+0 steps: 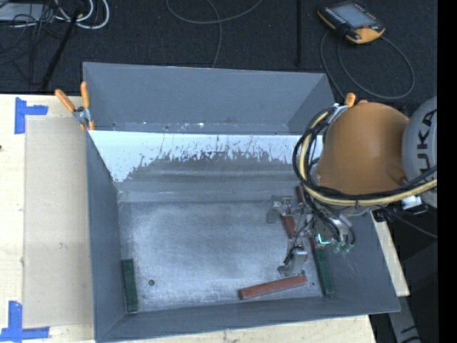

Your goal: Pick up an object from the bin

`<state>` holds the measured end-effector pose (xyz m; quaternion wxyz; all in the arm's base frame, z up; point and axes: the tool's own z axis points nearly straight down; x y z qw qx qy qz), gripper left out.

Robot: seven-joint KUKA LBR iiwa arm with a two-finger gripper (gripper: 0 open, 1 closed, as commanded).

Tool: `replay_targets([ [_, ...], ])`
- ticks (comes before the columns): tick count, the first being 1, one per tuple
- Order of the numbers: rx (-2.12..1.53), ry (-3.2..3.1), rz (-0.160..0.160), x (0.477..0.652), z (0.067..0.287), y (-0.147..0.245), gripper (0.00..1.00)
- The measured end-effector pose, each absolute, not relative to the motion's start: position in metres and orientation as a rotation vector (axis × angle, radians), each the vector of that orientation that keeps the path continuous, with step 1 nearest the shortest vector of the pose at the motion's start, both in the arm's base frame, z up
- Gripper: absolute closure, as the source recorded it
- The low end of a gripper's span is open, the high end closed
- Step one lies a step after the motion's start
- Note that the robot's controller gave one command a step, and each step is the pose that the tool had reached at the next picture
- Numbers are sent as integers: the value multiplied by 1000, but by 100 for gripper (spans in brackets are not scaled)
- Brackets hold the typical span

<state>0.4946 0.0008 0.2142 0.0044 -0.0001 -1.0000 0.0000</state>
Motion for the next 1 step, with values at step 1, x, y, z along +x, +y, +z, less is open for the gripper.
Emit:
replay_targets([
  [1, 0, -3140, 0, 496, 217, 1, 0],
])
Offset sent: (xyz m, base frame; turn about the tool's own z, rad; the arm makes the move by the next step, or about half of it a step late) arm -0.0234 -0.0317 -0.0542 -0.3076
